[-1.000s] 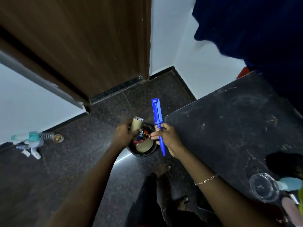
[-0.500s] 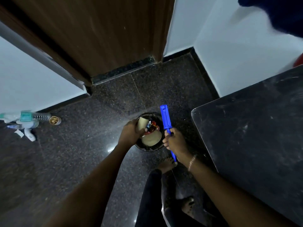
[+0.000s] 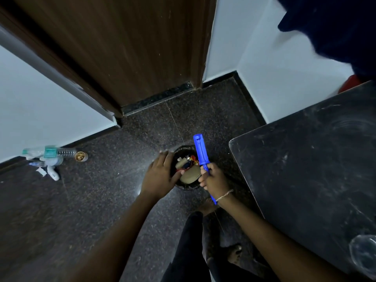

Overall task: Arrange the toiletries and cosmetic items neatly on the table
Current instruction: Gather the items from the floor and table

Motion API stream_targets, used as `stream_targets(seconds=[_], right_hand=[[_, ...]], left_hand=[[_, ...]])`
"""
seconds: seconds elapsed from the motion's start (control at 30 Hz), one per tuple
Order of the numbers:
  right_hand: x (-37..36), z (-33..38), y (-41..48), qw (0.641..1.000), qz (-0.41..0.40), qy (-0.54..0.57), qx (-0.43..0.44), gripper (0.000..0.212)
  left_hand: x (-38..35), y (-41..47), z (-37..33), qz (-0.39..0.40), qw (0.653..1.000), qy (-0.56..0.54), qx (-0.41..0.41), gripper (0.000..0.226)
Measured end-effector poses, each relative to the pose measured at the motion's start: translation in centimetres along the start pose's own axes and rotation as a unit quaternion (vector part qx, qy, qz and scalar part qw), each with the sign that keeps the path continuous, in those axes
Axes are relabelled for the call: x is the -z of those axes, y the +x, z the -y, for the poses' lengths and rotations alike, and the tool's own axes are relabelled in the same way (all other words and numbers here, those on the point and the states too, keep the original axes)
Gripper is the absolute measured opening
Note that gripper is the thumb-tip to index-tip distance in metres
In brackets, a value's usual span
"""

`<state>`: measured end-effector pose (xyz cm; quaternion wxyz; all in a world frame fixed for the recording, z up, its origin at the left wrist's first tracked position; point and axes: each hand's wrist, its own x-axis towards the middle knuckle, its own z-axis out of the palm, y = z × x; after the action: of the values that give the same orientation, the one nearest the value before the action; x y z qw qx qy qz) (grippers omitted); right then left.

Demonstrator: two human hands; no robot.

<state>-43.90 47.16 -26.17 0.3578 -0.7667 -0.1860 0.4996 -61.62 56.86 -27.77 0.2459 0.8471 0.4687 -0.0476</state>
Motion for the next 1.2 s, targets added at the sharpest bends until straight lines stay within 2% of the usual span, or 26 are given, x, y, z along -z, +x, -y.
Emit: stream_targets(seconds=[0.2, 0.4, 0.57, 0.73, 0.9, 1.2], right_hand=[[3.0, 4.1, -5.5, 0.997, -0.006, 0.031, 0.074, 0.018], [8.6, 5.7, -9.9, 0.989, -0.049, 0.070, 0.117, 0.006], [14.1, 5.1, -13.2, 0.978, -0.116, 0.104, 0.138, 0.007], [19.7, 3.0, -16.0, 0.963, -0.204, 0.117, 0.131, 0.008], [24.9, -0.3, -18.9, 0.935, -0.297, 0.143, 0.128, 0.008], [32.8, -8.3, -27.1, 0.864, -0.464, 0.164, 0.105, 0.004]], left_hand=[[6.2, -2.7, -4.9, -0.048, 0.996, 0.025, -0.075, 0.081], [10.8, -3.3, -11.0, -0.073, 0.987, 0.044, -0.135, 0.080], [12.0, -3.1, -18.0, -0.082, 0.972, 0.052, -0.212, 0.080], [10.8, -2.7, -25.2, -0.058, 0.952, 0.058, -0.296, 0.080], [8.4, -3.0, -32.6, -0.020, 0.921, 0.059, -0.385, 0.082], [1.7, -7.5, -45.3, 0.045, 0.832, 0.089, -0.546, 0.081]])
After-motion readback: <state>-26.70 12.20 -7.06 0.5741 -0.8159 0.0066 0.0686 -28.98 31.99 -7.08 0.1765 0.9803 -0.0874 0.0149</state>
